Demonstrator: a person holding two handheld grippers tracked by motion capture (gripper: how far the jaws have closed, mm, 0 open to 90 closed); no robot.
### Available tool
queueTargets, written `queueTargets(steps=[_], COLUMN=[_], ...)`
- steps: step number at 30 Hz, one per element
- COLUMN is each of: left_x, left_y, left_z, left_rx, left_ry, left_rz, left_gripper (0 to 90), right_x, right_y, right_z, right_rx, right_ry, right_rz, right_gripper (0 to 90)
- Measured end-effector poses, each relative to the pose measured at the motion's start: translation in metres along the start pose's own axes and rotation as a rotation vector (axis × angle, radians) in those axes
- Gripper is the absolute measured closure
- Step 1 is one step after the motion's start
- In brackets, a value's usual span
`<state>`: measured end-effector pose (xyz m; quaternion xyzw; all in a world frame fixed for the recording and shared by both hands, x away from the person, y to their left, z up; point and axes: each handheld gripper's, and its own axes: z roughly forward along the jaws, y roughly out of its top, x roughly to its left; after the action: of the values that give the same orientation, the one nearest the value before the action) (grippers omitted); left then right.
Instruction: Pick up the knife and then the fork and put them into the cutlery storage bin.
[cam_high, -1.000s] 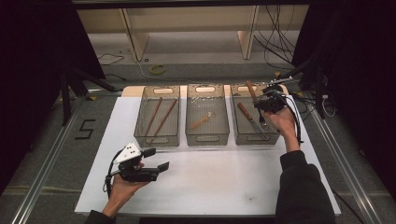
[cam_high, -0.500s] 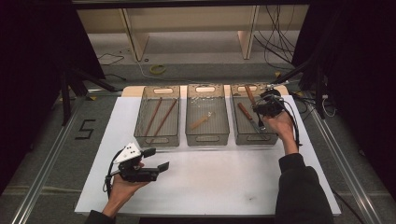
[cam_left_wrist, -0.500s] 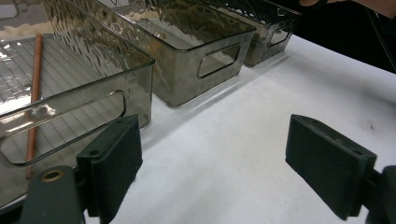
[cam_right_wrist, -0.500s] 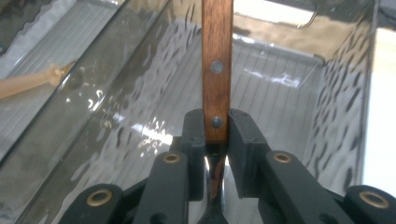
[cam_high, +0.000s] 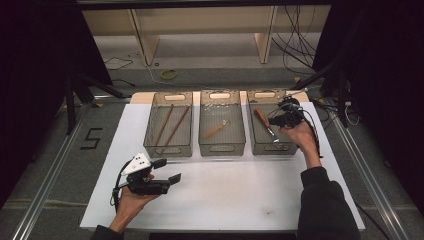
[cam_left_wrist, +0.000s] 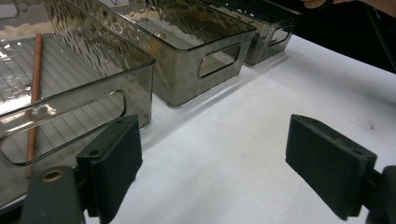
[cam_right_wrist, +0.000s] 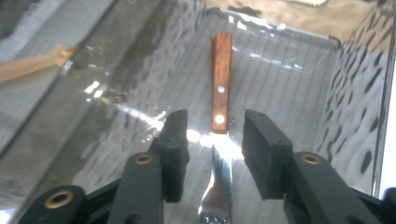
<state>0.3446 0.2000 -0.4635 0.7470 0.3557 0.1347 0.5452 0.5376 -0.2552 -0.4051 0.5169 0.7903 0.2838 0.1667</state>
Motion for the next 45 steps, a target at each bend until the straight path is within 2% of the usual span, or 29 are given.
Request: queueTargets(steps=[5, 11, 18, 21, 26, 28, 32, 36, 43, 45], left_x=[0.000, 0.000, 0.001, 0.000, 0.000, 0.000, 0.000, 0.000, 0.001, 0.001], left_y=[0.000, 0.000, 0.000, 0.000, 0.000, 0.000, 0.000, 0.000, 0.000, 0.000], left_z=[0.000, 0.000, 0.000, 0.000, 0.000, 0.000, 0.000, 0.000, 0.002, 0.002], left_rx=[0.002, 0.002, 0.004, 0.004, 0.003, 0.005, 0.005, 0.005, 0.013, 0.015], left_ry=[0.001, 0.000, -0.001, -0.001, -0.003, -0.003, -0.004, -0.005, -0.007, -0.008], left_rz=[0.002, 0.001, 0.000, 0.000, 0.001, 0.005, 0.005, 0.005, 0.007, 0.005], left_gripper=[17.8, 17.8, 17.8, 17.8, 17.8, 17.8, 17.8, 17.8, 17.8, 17.8], right_x=[0.003, 0.009, 0.027, 0.041, 0.060, 0.067, 0.073, 0.079, 0.087, 0.089], right_y=[0.000, 0.000, -0.007, -0.015, -0.029, -0.035, -0.043, -0.052, -0.072, -0.077], right_z=[-0.008, -0.018, -0.034, -0.041, -0.049, -0.050, -0.050, -0.052, -0.058, -0.059], right_rx=[-0.031, -0.074, -0.139, -0.163, -0.214, -0.219, -0.238, -0.258, -0.286, -0.298], right_ry=[0.037, 0.087, 0.170, 0.189, 0.230, 0.235, 0.241, 0.272, 0.283, 0.299], right_rz=[0.000, 0.012, 0.017, -0.012, -0.019, -0.036, -0.033, -0.034, -0.065, -0.066], right_gripper=[57.4, 48.2, 39.4, 36.8, 35.5, 34.8, 33.5, 32.4, 31.1, 30.3])
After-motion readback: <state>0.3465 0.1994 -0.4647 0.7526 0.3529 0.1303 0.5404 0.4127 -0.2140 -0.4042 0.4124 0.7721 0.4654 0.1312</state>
